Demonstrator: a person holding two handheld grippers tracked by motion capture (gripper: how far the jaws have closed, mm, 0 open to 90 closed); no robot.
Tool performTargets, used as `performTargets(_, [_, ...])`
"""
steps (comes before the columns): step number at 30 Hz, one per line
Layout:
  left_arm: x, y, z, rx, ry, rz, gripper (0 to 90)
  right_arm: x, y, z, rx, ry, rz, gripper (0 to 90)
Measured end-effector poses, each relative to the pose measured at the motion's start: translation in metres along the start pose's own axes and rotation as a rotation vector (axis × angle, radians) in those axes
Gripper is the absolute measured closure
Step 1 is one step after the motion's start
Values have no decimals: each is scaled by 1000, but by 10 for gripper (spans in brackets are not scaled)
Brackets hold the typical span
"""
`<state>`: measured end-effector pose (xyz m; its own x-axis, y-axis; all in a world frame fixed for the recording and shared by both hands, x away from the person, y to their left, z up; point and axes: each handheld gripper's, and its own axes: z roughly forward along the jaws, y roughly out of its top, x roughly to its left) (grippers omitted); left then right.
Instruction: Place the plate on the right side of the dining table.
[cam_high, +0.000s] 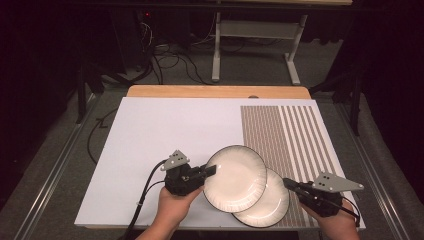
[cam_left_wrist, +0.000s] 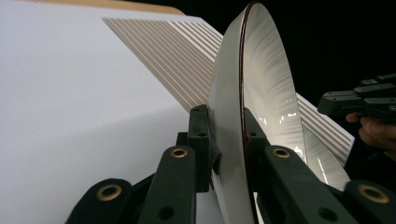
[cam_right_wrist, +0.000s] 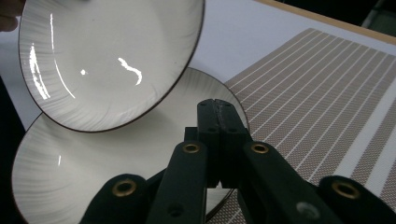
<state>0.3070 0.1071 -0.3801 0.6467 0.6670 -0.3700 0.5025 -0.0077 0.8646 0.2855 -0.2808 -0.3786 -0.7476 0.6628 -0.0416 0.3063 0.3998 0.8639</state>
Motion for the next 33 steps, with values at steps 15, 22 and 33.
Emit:
performTargets(15, [2, 7, -15, -75, 57, 140, 806, -11, 0, -16, -112, -125, 82, 790])
performTargets(22, [-8, 4, -19, -110, 58, 246, 804, -16, -2, -21, -143, -167, 127, 539])
performTargets(33, [-11, 1, -24, -127, 49, 295, 803, -17, -2, -24, -169, -192, 113, 230])
